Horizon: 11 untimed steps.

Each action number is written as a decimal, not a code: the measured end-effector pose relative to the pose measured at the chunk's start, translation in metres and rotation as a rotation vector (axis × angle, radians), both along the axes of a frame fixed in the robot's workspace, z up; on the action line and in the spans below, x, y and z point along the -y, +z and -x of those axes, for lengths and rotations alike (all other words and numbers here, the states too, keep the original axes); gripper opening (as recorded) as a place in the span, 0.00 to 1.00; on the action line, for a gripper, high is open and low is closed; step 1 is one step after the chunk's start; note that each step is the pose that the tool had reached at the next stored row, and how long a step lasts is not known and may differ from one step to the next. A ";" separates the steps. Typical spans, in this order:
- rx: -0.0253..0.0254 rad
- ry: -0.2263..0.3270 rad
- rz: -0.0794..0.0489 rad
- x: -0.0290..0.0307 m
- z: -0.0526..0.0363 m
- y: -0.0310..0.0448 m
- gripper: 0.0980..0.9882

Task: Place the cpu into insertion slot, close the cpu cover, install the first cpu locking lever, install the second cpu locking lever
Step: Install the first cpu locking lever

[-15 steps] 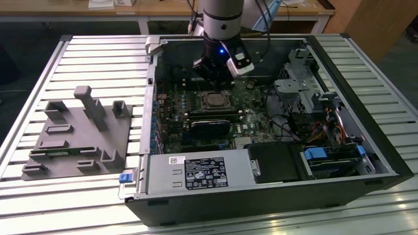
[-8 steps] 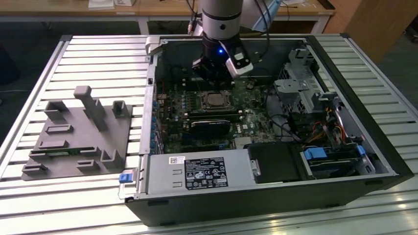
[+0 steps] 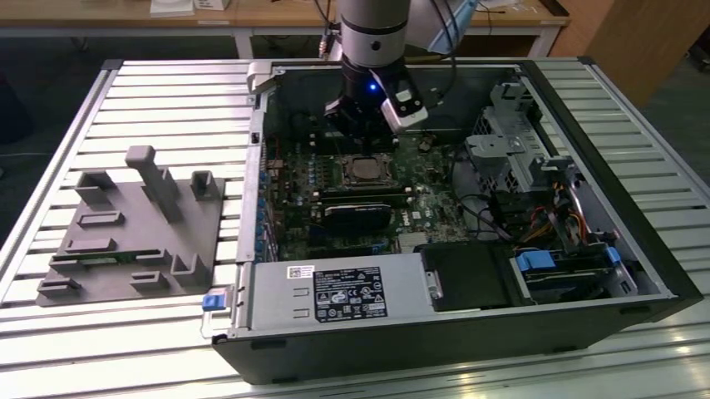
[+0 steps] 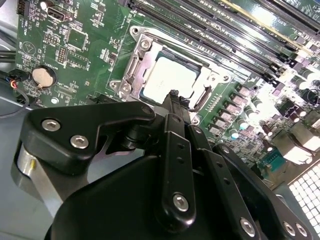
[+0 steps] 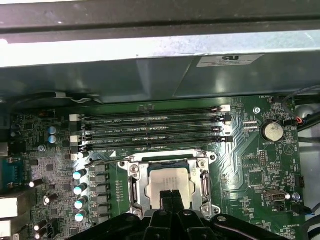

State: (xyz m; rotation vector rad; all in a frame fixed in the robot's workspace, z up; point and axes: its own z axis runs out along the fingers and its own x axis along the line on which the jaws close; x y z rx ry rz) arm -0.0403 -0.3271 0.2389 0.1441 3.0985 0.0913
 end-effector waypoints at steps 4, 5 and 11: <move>0.0000 0.000 0.000 0.0000 0.0015 0.0000 0.01; 0.0000 0.000 0.000 0.0000 0.0022 0.0000 0.01; 0.0001 0.000 0.000 0.0000 0.0101 -0.0001 0.01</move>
